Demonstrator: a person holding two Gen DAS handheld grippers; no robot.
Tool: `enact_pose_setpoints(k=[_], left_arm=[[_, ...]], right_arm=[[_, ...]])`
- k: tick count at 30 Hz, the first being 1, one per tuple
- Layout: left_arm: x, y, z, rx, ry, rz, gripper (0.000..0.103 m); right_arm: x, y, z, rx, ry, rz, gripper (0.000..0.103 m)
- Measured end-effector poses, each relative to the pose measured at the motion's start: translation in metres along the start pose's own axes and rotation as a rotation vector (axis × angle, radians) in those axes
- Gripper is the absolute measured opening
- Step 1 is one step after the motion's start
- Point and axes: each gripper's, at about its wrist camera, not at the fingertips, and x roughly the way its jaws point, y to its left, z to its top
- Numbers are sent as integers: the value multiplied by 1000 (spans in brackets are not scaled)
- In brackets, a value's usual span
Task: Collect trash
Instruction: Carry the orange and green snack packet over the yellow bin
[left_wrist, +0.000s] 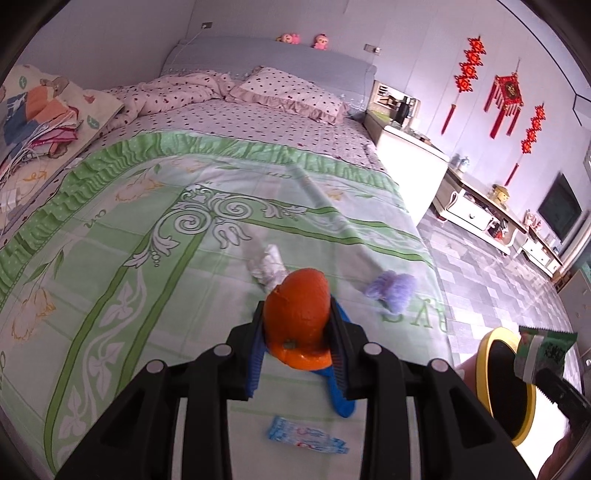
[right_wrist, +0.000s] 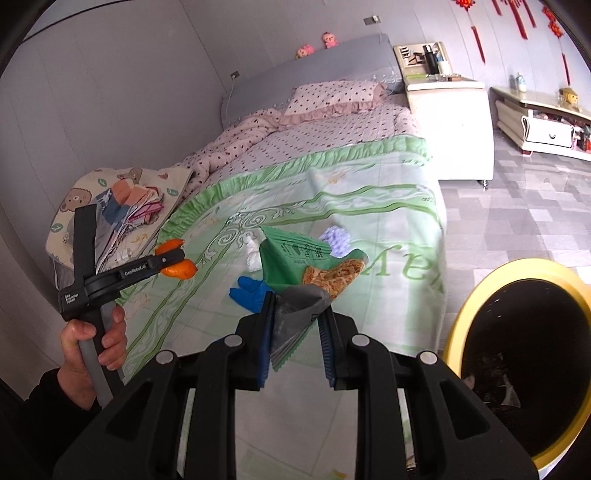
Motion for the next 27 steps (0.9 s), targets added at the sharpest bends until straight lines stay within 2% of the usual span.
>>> enact_pose_setpoints(k=[14, 27], left_arm=[[10, -70, -15, 60, 32, -91, 29], [19, -152, -24, 165, 62, -193, 29]], right_arm=[[-39, -46, 9, 45, -52, -61, 22], [-63, -99, 9, 98, -73, -133, 22]])
